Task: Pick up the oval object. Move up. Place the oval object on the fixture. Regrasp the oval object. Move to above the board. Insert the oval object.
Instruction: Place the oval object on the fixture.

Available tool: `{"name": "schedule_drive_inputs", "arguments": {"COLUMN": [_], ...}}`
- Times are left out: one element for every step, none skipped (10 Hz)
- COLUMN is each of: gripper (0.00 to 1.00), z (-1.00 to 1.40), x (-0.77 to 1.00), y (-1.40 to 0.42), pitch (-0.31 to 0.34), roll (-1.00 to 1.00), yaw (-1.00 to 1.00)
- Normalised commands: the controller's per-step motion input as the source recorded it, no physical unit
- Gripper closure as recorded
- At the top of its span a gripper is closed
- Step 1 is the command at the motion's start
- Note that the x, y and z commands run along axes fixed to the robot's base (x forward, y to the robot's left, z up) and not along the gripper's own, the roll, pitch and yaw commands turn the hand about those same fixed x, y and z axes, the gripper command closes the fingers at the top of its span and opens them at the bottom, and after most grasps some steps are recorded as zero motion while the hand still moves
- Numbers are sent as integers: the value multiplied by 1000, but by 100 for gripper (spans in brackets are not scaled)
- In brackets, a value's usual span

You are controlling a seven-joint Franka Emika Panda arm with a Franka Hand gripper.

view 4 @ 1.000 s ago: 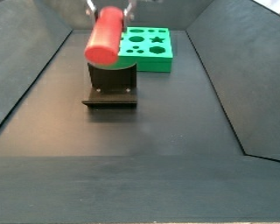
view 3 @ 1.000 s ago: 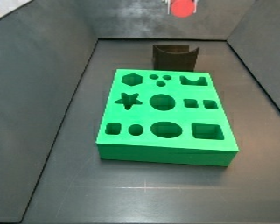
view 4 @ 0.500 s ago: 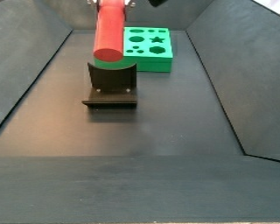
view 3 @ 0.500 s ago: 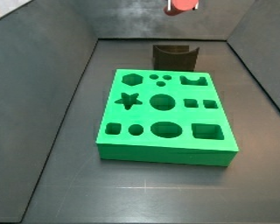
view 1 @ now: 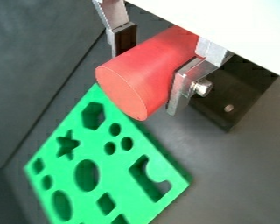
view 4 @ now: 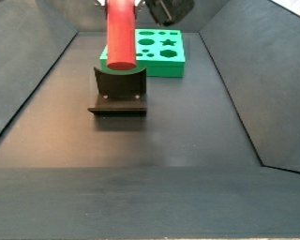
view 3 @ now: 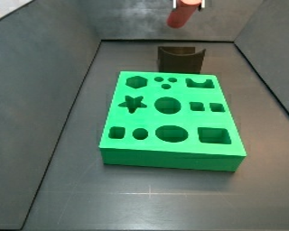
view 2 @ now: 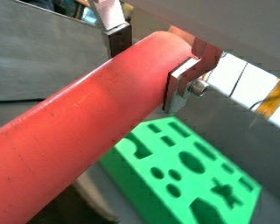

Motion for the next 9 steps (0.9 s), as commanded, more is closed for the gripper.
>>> {"name": "schedule_drive_inputs", "arguments": {"gripper": [100,100,100,100,100,100,100,100,100], "z": [-10,-11,-15,-4,2,-1000,-1000,-1000,-1000], "x": [62,64,64,58,49,74,83,96,99], "y": [38,37,41,25,23,19,22,23,21], "pitch": [151,127,79,34,-5,-26,-56,-75,-108], "roll": [-890,-764,-506,-295,-214,-135,-109,-97,-70], "yaw": [-169,-178,-183,-178,-165,-191,-158,-134,-91]}}
